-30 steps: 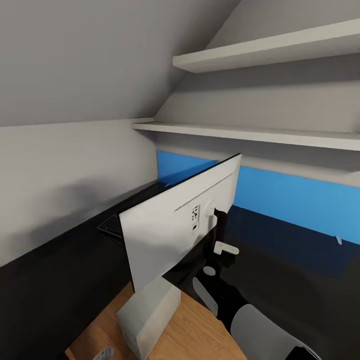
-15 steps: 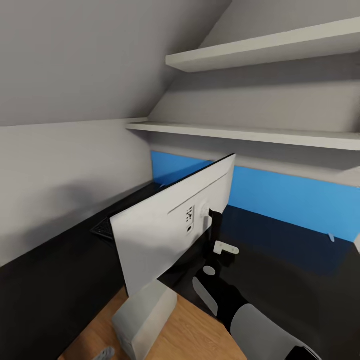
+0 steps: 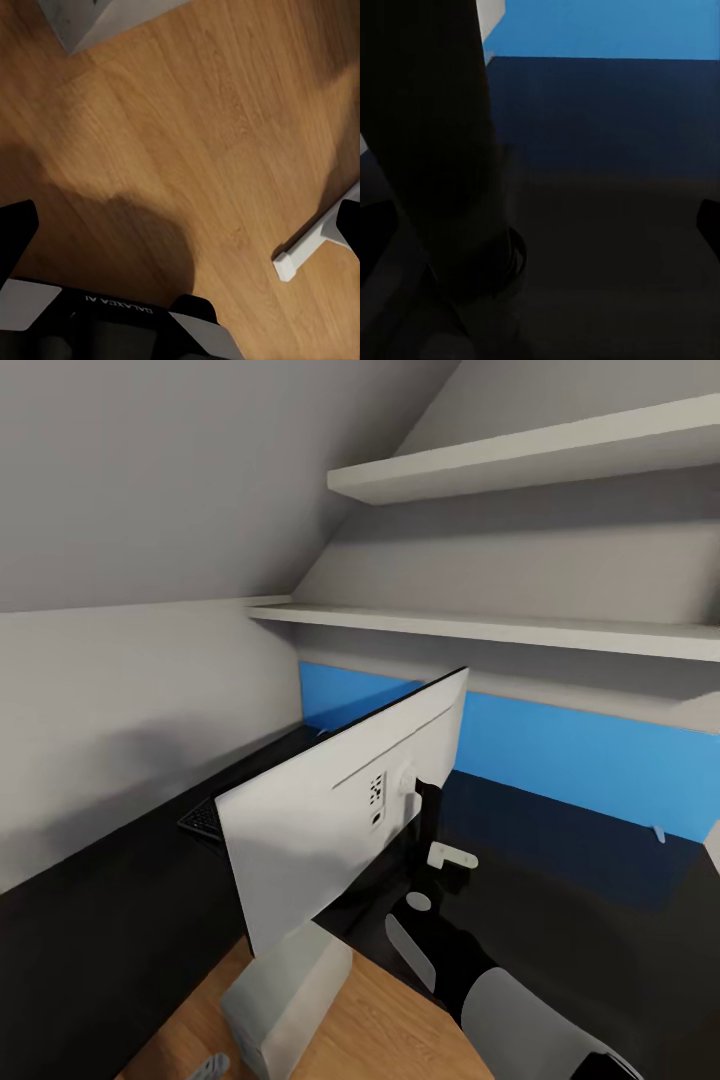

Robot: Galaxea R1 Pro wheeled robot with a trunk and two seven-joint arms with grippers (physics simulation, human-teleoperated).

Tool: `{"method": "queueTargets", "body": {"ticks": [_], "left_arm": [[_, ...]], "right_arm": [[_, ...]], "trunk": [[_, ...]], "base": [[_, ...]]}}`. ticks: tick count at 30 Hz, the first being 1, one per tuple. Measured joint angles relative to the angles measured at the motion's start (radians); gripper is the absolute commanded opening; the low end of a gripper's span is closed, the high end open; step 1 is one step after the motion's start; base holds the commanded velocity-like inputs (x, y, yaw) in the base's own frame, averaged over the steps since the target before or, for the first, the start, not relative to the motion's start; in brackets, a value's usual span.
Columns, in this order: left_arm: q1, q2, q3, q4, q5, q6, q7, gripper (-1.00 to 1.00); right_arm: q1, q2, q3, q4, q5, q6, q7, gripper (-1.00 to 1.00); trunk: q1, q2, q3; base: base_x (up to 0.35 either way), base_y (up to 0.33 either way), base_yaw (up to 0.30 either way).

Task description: In the bedroom, organize the workspace by keeping the computer under the desk, ensuring the monitor is on the desk, placing the keyboard on the desk next to the monitor, placing the mouse on the desk next to the keyboard, moving the folder from the swivel chair onto the desk next to the mouse, stacking the notebook on top of the folder with the pen on top of the notebook, and positioning the swivel chair next to the desk.

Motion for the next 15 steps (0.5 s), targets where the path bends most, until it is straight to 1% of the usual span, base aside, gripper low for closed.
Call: {"method": "queueTargets", "body": {"ticks": [15], "left_arm": [[0.0,0.0,0.0,0.0,-0.001,0.0,0.001,1.0]], "right_arm": [[0.0,0.0,0.0,0.0,0.0,0.0,0.0,1.0]], "trunk": [[0.0,0.0,0.0]], "base": [[0.001,0.001,-0.001]]}}
